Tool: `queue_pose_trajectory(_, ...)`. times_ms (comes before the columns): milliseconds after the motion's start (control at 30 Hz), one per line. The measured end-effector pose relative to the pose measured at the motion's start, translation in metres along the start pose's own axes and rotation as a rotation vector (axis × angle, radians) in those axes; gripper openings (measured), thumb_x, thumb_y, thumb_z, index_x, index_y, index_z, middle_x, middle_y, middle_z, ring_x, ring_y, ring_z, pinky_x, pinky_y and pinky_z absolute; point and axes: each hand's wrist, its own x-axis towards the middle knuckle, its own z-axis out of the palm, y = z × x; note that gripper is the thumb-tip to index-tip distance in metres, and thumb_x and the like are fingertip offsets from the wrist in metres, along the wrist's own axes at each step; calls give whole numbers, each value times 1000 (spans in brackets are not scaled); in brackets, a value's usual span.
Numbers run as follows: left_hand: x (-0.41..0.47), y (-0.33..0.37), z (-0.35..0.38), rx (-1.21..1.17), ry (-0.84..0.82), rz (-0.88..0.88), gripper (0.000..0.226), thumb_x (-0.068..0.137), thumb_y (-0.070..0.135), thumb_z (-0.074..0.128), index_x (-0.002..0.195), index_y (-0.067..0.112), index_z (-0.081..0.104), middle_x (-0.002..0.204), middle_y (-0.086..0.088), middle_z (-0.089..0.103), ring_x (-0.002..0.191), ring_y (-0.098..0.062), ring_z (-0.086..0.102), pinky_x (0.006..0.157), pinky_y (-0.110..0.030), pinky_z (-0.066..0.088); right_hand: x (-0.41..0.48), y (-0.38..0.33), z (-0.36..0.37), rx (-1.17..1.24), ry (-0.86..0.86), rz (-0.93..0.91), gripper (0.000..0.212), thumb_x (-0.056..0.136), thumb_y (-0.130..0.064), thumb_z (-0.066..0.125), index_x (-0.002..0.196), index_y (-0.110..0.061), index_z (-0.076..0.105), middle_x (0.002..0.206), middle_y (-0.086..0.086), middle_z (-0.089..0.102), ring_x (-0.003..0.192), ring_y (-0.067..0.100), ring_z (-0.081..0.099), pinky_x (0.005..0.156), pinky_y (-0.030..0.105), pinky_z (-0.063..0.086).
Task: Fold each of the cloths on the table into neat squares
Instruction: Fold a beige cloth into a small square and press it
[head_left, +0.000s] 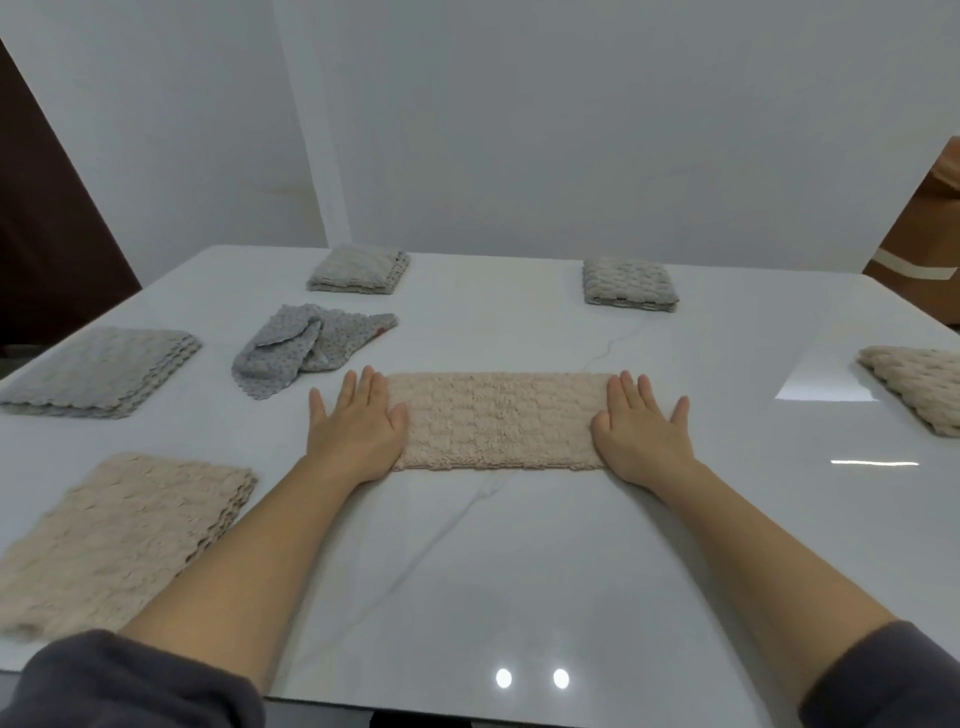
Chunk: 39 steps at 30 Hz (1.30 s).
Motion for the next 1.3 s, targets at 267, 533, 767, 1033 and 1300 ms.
queue_pose_trajectory(267,-1,0,-26,-42,368,39,46,99,19,32,144,10,36,145,-7,46,132,-22,43,116,-49,18,-6,-13,-23,-79,125,-33,62,100,-30,16,155,-7,-3,163,6,-11,150,21,-12,117,57,-7)
queue_pose_trajectory(533,40,26,-52,32,121,235,45,96,22,41,141,17,40,140,-3,46,127,-24,44,104,-46,38,6,-94,-10,-31,45,-413,60,103,-34,14,156,-10,-3,163,4,-11,150,19,-13,119,53,-9)
queue_pose_trajectory(767,50,22,-61,11,-59,229,27,87,40,57,105,22,53,99,4,56,88,-14,53,75,-32,43,9,-93,7,-51,-6,-400,61,102,-36,14,156,-12,-2,164,2,-9,150,18,-11,119,53,-8)
queue_pose_trajectory(1033,39,2,-64,-1024,-476,-216,33,86,31,71,109,8,62,99,-16,72,85,-25,67,77,-37,57,7,-93,8,-54,5,-400,60,103,-36,14,156,-12,-3,164,2,-10,150,18,-11,118,52,-8)
queue_pose_trajectory(1300,24,5,-44,-821,-70,-248,23,94,22,57,80,6,48,61,-7,52,48,-19,50,45,-22,35,7,-102,9,-36,-6,-408,60,103,-36,13,156,-13,-3,164,2,-10,150,18,-11,118,52,-8)
